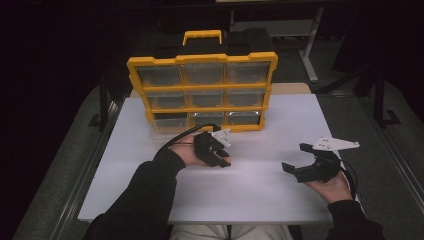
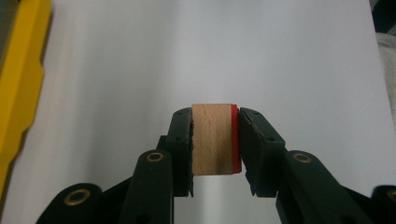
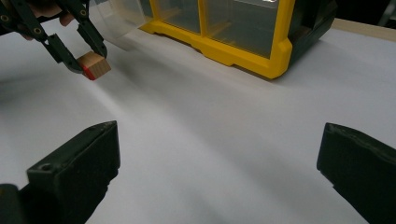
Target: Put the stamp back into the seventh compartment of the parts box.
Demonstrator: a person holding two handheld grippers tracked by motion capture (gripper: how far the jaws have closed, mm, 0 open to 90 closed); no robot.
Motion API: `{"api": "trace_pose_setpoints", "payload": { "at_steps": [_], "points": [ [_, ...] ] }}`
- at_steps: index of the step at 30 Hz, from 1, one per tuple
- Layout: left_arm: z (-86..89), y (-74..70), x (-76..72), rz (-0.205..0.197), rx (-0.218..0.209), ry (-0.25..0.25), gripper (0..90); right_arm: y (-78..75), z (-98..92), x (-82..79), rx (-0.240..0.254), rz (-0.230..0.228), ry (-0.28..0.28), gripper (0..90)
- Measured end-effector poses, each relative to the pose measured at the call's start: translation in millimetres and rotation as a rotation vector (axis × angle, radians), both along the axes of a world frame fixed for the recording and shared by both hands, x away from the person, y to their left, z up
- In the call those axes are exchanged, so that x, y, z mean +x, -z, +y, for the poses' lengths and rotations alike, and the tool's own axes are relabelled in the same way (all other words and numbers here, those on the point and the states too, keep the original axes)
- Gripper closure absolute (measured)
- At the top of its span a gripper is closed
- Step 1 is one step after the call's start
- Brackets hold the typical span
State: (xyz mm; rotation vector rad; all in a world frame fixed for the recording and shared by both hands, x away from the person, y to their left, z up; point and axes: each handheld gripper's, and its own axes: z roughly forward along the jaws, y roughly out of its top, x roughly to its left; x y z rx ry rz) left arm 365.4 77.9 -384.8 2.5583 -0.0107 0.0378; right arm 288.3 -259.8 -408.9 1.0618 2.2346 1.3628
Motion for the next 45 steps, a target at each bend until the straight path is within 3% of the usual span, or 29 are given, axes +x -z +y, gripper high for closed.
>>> {"api": "trace_pose_setpoints", "payload": {
  "at_steps": [9, 21, 31, 37, 45],
  "points": [
    [9.2, -11.3, 1.2, -0.022, -0.007, -0.019, 66.5, 0.2, 0.0, 0.1, -0.001, 0.002, 0.000, 0.0],
    [36.7, -29.5, 0.5, -0.061, -0.017, -0.061, 66.5, 0.8, 0.6, 0.6, -0.009, 0.006, 0.002, 0.0],
    [48.8, -39.5, 2.9, -0.073, 0.002, -0.080, 66.5, 1.5, 1.2, 1.1, -0.013, 0.010, 0.002, 0.0],
    [57.2, -46.5, 5.6, -0.083, -0.017, -0.101, 66.5, 1.4, 1.2, 1.1, -0.012, 0.010, 0.003, 0.0],
    [62.5, -49.3, 9.0, -0.090, -0.008, -0.115, 66.5, 1.3, 1.1, 1.0, -0.011, 0.010, 0.004, 0.0]
  ]
}}
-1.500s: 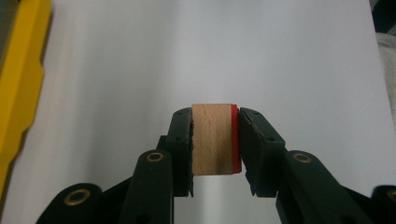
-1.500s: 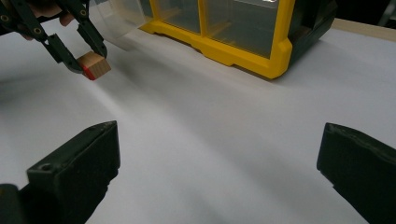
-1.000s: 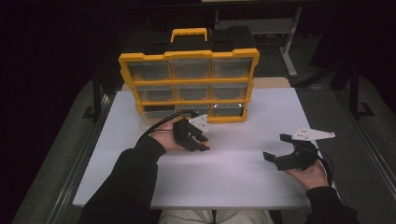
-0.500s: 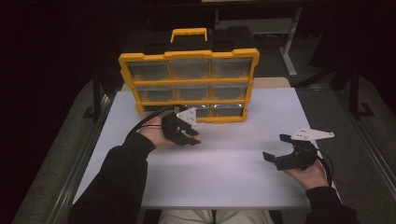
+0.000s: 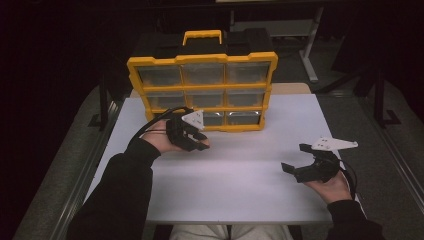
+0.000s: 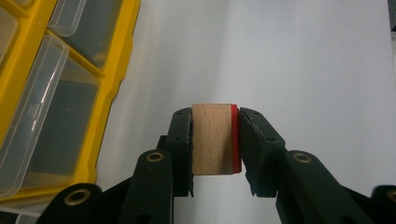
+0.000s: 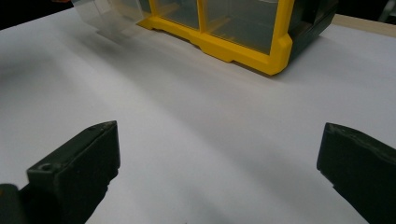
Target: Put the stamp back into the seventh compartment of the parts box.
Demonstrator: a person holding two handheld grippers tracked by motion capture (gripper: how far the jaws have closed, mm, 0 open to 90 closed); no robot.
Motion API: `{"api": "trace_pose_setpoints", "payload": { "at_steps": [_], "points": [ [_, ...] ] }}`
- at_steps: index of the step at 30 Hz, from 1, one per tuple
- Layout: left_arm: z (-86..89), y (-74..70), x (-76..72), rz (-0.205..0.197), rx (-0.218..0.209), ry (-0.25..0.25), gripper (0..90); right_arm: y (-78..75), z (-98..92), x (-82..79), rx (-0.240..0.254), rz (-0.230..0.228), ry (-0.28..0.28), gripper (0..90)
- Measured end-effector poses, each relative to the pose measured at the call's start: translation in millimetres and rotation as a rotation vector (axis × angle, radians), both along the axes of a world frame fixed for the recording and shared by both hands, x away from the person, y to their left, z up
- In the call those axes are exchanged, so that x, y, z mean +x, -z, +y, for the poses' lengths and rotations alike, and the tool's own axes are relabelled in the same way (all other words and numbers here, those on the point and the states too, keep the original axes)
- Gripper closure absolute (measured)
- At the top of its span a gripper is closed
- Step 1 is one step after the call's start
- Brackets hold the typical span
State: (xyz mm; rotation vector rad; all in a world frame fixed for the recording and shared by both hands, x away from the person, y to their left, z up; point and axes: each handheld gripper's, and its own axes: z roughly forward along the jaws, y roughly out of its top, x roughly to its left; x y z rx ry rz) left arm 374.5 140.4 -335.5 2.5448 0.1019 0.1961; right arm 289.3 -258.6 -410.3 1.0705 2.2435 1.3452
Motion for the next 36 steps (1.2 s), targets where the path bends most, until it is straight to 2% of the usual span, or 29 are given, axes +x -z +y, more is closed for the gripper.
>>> {"api": "trace_pose_setpoints", "payload": {
  "at_steps": [7, 12, 18, 23, 36],
  "points": [
    [7.1, -5.5, 4.7, -0.008, 0.008, -0.023, 66.5, -0.1, -0.1, -0.2, 0.000, -0.001, -0.001, 0.0],
    [16.6, -10.2, 9.4, -0.017, -0.007, -0.051, 66.5, 0.1, -0.1, 0.1, -0.003, -0.004, -0.002, 0.0],
    [29.4, -15.8, 14.9, -0.042, -0.005, -0.082, 66.5, 0.2, 0.0, 0.2, -0.004, -0.001, -0.002, 0.0],
    [40.4, -20.5, 18.7, -0.066, -0.022, -0.114, 66.5, 0.4, 0.2, 0.3, -0.005, 0.000, -0.003, 0.0],
    [71.7, -26.1, 31.3, -0.052, -0.068, -0.213, 66.5, 1.6, 0.8, 0.9, -0.009, 0.009, -0.005, 0.0]
  ]
}}
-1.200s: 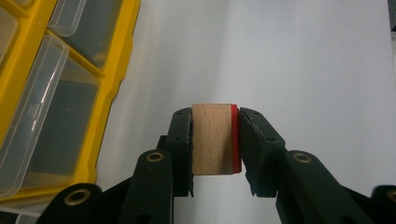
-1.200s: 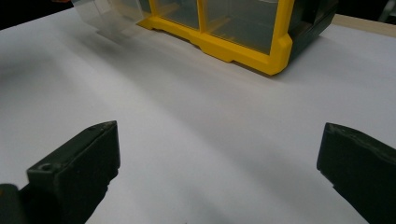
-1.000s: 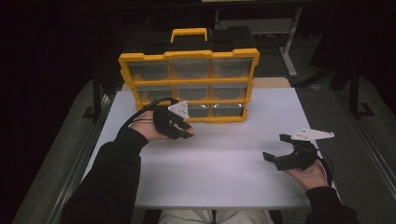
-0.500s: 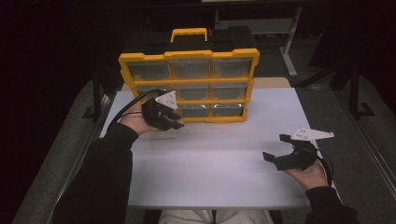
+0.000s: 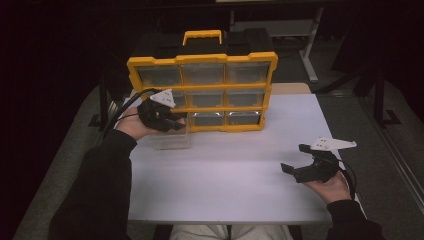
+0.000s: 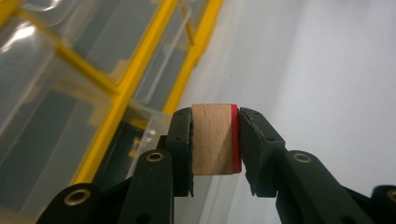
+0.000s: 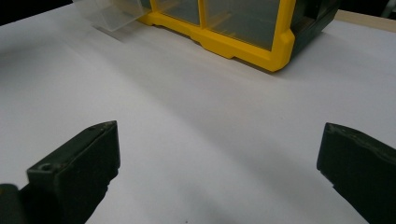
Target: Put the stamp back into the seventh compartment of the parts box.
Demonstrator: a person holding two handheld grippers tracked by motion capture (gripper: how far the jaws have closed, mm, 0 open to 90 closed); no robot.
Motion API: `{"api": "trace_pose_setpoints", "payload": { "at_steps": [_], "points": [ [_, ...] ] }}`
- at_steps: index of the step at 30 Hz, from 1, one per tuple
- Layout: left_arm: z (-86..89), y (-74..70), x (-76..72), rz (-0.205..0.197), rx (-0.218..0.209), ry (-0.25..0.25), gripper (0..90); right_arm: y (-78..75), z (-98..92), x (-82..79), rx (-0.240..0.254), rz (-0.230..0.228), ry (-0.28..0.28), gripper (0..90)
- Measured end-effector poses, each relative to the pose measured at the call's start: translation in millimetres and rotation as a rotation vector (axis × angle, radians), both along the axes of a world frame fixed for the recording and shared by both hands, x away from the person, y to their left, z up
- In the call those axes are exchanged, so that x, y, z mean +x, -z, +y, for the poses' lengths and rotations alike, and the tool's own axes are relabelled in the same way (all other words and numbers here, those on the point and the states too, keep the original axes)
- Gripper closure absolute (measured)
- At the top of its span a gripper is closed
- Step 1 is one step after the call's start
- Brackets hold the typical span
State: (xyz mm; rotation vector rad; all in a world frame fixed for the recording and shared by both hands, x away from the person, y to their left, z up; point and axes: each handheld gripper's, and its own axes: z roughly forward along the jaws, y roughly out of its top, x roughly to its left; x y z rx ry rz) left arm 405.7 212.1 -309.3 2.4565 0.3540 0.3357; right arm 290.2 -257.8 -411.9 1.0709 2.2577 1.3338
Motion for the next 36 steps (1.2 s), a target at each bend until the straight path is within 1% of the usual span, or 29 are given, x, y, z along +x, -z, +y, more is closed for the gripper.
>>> {"api": "trace_pose_setpoints", "payload": {
  "at_steps": [3, 5, 8, 13, 16, 20, 24, 30, 33, 36],
  "points": [
    [6.4, -1.6, 3.0, 0.012, -0.001, -0.018, 66.5, 0.2, 0.1, 0.1, 0.000, 0.001, 0.000, 0.0],
    [9.9, -1.7, 5.6, 0.016, 0.011, -0.030, 66.5, 0.3, 0.2, 0.2, -0.001, 0.003, 0.000, 0.0],
    [14.5, 0.7, 9.1, 0.021, 0.019, -0.052, 66.5, 0.2, 0.5, 0.1, -0.002, 0.002, 0.000, 0.0],
    [19.6, 6.0, 13.4, 0.027, 0.049, -0.060, 66.5, 0.2, 0.0, -0.1, -0.002, 0.000, 0.001, 0.0],
    [24.5, 7.3, 15.8, 0.028, 0.048, -0.073, 66.5, -0.2, -0.4, -0.5, 0.000, -0.002, 0.003, 0.0],
    [28.3, 11.0, 18.2, 0.033, 0.064, -0.081, 66.5, 0.1, -0.4, -0.3, 0.000, 0.000, 0.004, 0.0],
    [27.5, 16.7, 19.7, 0.038, 0.065, -0.079, 66.5, 0.1, -0.5, -0.3, 0.001, 0.000, 0.003, 0.0],
    [24.1, 27.5, 22.6, 0.049, 0.077, -0.070, 66.5, 0.2, -0.8, -0.2, 0.000, 0.001, 0.003, 0.0],
    [21.4, 33.4, 23.3, 0.057, 0.094, -0.071, 66.3, 0.7, -0.8, 0.2, -0.002, 0.004, 0.002, 0.0],
    [20.2, 37.2, 23.9, 0.062, 0.095, -0.069, 66.1, 0.8, -0.7, 0.1, -0.003, 0.005, 0.003, 0.0]
  ]
}}
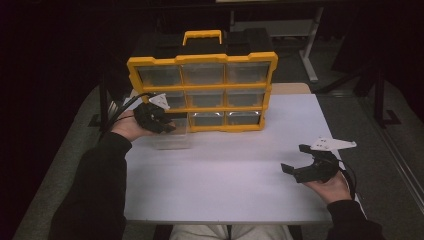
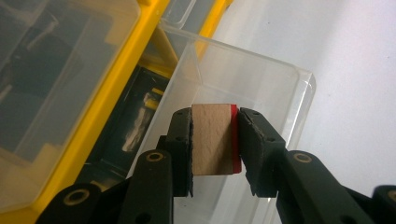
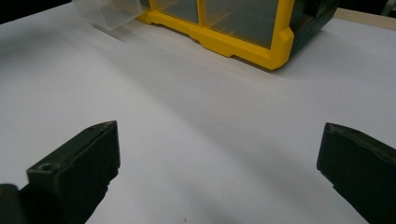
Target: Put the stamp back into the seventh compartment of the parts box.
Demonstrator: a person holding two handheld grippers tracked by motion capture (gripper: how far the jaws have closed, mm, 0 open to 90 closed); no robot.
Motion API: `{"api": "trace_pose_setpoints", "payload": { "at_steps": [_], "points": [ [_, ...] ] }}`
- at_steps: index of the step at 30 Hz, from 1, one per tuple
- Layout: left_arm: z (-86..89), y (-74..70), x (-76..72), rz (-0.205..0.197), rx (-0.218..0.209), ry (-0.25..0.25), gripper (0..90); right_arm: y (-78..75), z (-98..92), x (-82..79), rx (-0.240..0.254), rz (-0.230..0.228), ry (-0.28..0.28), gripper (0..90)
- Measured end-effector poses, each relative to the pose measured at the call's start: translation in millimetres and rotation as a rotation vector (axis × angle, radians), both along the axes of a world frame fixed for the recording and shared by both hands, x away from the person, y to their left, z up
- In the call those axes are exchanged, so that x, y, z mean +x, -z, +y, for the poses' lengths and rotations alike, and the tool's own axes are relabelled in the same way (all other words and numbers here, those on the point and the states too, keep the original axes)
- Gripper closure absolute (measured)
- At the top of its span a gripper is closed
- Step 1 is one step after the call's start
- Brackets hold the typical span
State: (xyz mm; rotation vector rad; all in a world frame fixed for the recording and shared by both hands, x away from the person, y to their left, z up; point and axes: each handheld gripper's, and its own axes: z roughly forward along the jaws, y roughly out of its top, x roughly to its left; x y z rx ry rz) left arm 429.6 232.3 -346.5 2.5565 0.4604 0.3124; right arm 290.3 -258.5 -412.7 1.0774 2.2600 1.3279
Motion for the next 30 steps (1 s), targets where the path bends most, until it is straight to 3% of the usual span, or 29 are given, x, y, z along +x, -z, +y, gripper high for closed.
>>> {"api": "trace_pose_setpoints", "payload": {
  "at_steps": [2, 7, 10, 15, 20, 23, 26, 30],
  "points": [
    [0.2, 1.1, 0.4, 0.000, 0.008, -0.005, 65.6, 0.1, -0.3, 0.0, 0.000, 0.000, 0.002, 0.0],
    [4.6, -3.0, 0.1, -0.012, -0.019, -0.027, 56.7, 0.0, -0.2, -0.5, 0.001, 0.000, 0.003, 0.0],
    [5.9, -5.1, -2.4, -0.026, -0.027, -0.035, 47.9, -0.2, -0.4, -0.7, 0.001, -0.002, 0.002, 0.0],
    [8.4, -7.8, -5.6, 0.001, -0.035, -0.044, 41.3, 0.1, 0.0, -0.9, -0.005, 0.003, 0.006, 0.0],
    [11.9, -13.5, -12.1, -0.020, -0.072, -0.046, 31.9, 0.3, -0.1, -1.1, -0.004, 0.003, 0.008, 0.0],
    [16.0, -15.7, -15.6, -0.022, -0.100, -0.057, 24.3, 0.2, 0.0, -1.3, -0.004, 0.003, 0.008, 0.0],
    [22.8, -16.8, -18.3, -0.006, -0.147, -0.065, 21.6, 0.3, 0.1, -1.2, -0.002, 0.007, 0.008, 0.0],
    [30.2, -17.5, -22.8, -0.008, -0.180, -0.080, 15.7, 0.3, 0.4, -1.3, -0.004, 0.007, 0.008, 0.0]
  ]
}}
